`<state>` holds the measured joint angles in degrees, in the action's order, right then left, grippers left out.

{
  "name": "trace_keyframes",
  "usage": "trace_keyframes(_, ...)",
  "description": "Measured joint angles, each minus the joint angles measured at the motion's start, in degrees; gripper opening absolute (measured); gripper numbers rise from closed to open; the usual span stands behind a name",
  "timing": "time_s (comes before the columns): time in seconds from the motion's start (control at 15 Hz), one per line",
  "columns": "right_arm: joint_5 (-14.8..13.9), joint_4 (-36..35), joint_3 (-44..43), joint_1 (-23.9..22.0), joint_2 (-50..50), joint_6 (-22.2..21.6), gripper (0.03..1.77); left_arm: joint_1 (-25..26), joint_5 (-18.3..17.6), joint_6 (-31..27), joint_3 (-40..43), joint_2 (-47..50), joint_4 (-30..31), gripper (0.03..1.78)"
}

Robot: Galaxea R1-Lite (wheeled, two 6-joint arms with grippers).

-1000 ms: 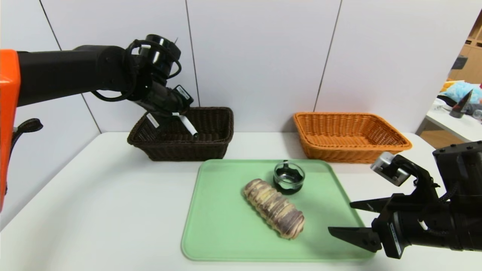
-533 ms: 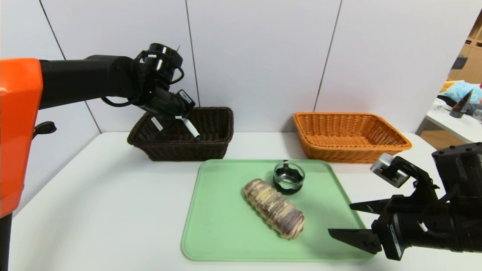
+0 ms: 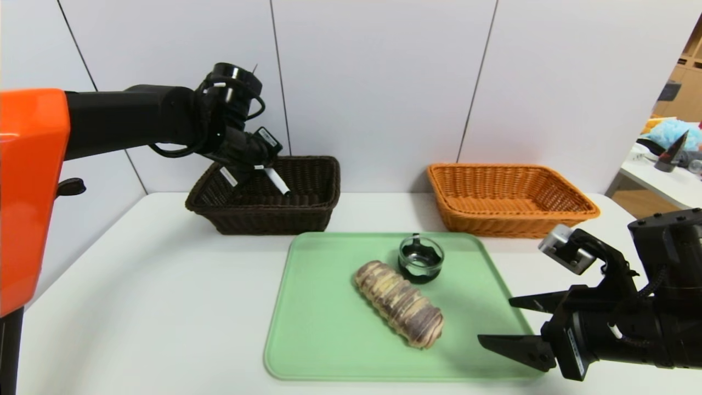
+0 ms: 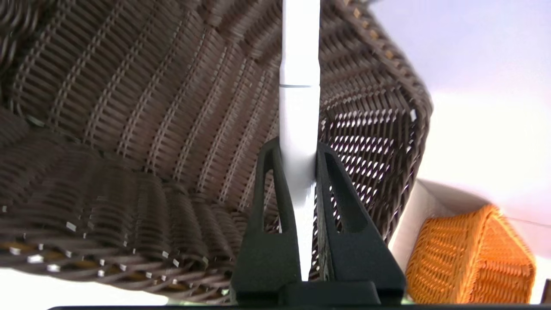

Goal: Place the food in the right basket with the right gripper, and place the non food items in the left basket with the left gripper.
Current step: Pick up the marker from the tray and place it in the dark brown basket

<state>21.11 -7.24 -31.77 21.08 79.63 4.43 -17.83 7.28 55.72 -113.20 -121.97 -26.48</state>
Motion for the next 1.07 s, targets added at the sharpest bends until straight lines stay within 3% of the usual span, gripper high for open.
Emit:
trace_keyframes(0.93, 0.0, 0.0, 0.2, 0.0, 0.1, 0.0, 1.70, 0.9, 0.1, -1.2, 0.0, -2.5, 1.8, 0.18)
trace_keyframes(1.07, 0.0, 0.0, 0.2, 0.0, 0.1, 0.0, 1.70, 1.0, 0.1, -1.2, 0.0, -2.7, 1.8, 0.53)
